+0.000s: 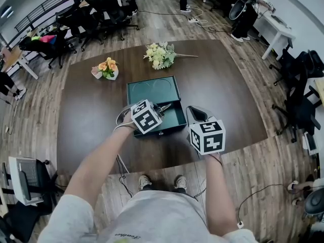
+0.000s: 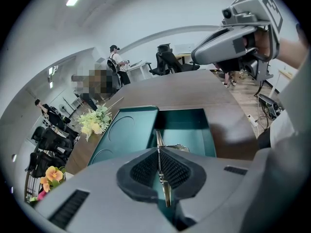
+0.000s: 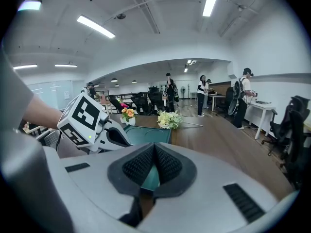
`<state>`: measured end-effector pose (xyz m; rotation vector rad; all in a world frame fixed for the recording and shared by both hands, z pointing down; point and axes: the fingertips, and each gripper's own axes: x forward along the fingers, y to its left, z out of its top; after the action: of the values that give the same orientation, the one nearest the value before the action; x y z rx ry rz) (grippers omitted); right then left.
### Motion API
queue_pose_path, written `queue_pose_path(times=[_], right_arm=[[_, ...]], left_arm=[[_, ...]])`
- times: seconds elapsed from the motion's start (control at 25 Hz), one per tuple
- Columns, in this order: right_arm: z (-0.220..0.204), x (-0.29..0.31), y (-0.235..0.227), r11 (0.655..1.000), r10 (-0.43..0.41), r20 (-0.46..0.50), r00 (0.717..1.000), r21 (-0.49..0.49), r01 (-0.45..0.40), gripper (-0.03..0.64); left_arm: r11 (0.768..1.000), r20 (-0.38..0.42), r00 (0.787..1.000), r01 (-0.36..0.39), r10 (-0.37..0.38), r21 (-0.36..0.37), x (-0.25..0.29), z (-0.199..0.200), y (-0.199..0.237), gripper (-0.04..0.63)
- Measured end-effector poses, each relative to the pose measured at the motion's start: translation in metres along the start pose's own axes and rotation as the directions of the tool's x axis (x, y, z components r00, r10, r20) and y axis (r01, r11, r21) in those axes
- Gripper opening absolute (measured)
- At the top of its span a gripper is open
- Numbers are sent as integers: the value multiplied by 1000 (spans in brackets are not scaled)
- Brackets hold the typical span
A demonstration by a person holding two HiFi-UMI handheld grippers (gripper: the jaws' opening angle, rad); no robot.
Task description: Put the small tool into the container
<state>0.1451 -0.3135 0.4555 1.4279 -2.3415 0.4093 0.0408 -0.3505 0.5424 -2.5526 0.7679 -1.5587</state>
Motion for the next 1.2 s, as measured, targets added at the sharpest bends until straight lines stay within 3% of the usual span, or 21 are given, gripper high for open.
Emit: queue_pose_path(times=[0.72, 1.2], right_arm=[[-7, -5, 4, 1000, 13, -14, 1000, 15, -12, 3], [-11, -7, 7, 1000, 24, -20, 1000, 13, -24, 3]], left_arm=[[996, 28, 999, 24, -22, -89, 2, 0, -7, 23], [993, 20, 997, 70, -68, -94, 6, -1, -24, 49]])
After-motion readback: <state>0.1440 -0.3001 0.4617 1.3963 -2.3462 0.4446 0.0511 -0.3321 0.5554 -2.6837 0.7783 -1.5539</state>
